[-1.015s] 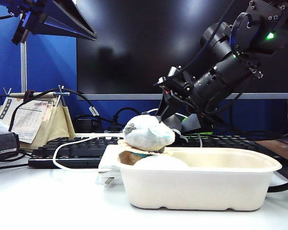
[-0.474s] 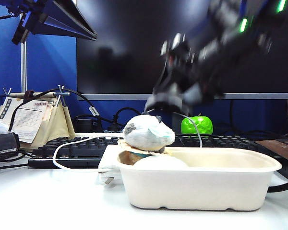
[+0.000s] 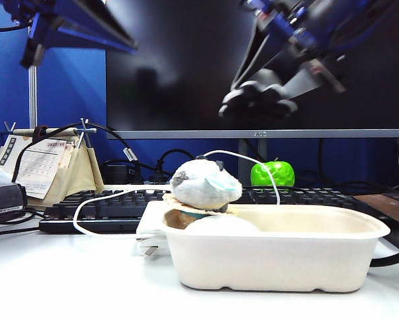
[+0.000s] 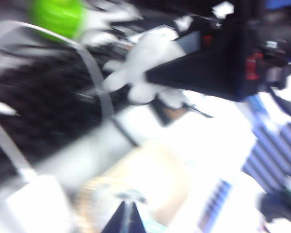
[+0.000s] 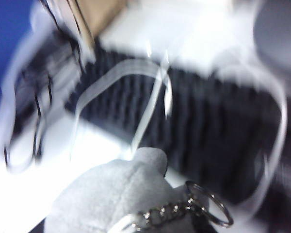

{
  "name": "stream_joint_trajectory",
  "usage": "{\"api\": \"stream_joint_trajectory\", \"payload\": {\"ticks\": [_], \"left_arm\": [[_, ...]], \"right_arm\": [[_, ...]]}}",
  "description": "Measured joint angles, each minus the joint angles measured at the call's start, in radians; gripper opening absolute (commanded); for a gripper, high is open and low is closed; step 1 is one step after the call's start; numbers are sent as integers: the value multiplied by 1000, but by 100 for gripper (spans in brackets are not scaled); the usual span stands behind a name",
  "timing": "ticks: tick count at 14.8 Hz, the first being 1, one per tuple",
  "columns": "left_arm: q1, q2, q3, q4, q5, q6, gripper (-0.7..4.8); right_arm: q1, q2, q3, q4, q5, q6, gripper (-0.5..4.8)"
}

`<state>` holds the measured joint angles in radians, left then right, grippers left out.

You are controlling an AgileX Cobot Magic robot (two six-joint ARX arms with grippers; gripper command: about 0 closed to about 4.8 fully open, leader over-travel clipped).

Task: Identity fluffy octopus among items on the table, put them into the paper lunch box.

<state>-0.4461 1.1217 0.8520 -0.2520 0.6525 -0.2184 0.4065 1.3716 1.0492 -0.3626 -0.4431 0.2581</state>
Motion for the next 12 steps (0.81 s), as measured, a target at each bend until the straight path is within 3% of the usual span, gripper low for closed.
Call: {"api": "stream_joint_trajectory", "payload": {"ticks": [4,12], "left_arm": [[0,0,0,-21,126,-3,-2],[-24,0,0,-33,153,-4,-2]], "right_arm": [[0,-21,-1,-271,0,0,304],[58,-21,-2,-463,-2,0,303]]}}
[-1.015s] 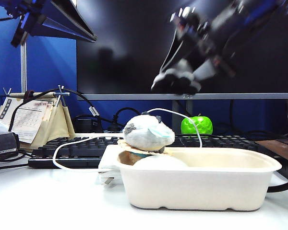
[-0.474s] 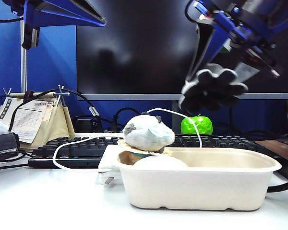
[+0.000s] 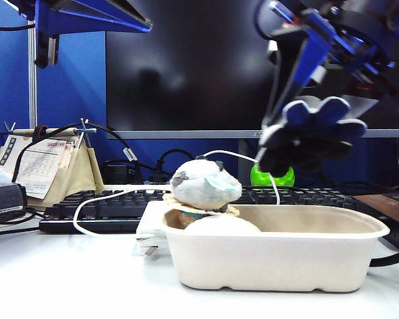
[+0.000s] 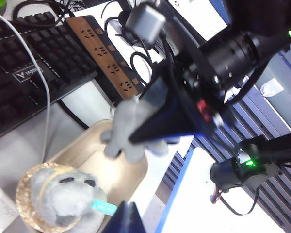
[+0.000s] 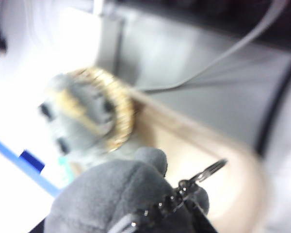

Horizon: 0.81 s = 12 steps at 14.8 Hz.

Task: Identity fluffy octopus among items on the table, put them into the paper lunch box.

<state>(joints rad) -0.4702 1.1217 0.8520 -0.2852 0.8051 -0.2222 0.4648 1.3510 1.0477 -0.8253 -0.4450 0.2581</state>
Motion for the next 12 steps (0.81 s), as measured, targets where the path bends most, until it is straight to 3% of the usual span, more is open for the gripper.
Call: {"api": "stream_joint_trajectory", "payload": {"ticks": [3,7,12], "left_arm": [[0,0,0,-2,1,0,-2],[-1,0,0,-37,1,0,-2],[-1,0,0,-56,2,0,-2]], "right_arm": [[67,0,0,-7,38,0,303],[95,0,-7,-42,182,0,303],[96,0,-7,-42,207,0,303]]}}
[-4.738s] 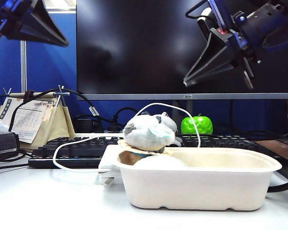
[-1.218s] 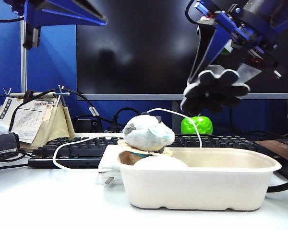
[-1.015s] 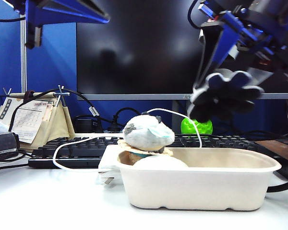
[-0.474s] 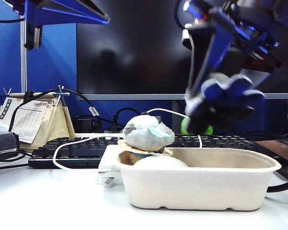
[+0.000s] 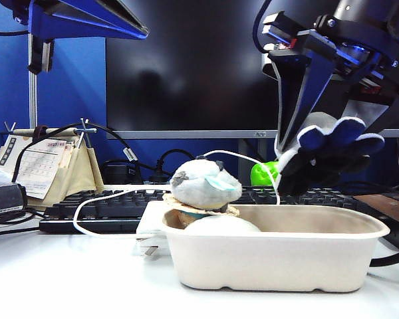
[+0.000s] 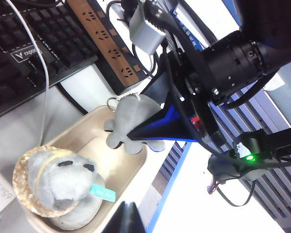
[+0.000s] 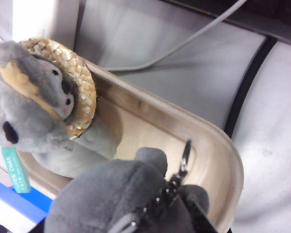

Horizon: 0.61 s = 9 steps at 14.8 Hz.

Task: Identity fluffy octopus among items on the table, put them into the paper lunch box.

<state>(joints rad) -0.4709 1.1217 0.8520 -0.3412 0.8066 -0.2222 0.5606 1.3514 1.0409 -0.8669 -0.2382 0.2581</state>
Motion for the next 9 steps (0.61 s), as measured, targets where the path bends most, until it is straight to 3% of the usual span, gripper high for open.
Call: {"api": "stream_joint_trajectory", "payload": {"ticks": [7,9], "left_arm": [[0,0,0,0,0,0,-2],[0,0,0,0,0,0,-2]], "right_arm": [[0,0,0,1,0,0,306],[0,0,0,1,0,0,342]]}}
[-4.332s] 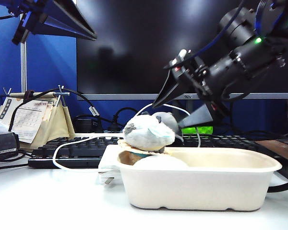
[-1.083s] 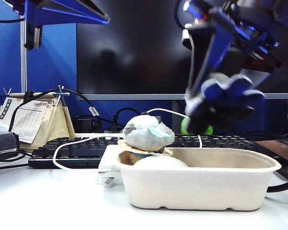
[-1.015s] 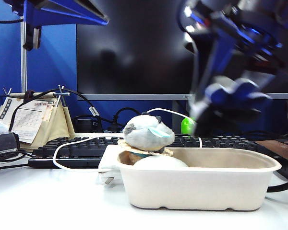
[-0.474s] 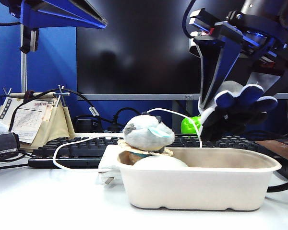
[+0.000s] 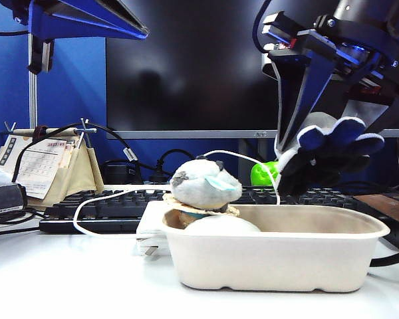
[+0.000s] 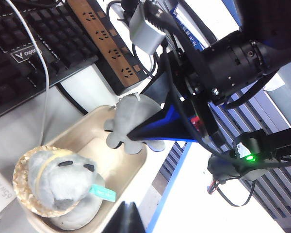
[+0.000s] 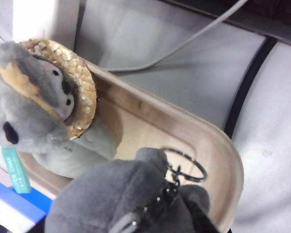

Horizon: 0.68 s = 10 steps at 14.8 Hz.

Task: Identity fluffy octopus among items on the table, put them into the paper lunch box.

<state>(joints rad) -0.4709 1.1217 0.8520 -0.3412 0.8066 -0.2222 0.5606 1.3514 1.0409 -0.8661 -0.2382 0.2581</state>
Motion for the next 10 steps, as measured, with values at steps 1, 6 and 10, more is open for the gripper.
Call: {"api": "stream_joint_trajectory", "payload": {"ticks": [1,6,10], "left_arm": [[0,0,0,0,0,0,-2],[0,0,0,-4,2,0,-2],[0,0,0,-23,2,0,-2]], "right_arm": [[0,1,0,0,0,0,342],[0,100,0,3,0,0,403],[0,104,1,59,0,0,404]]}}
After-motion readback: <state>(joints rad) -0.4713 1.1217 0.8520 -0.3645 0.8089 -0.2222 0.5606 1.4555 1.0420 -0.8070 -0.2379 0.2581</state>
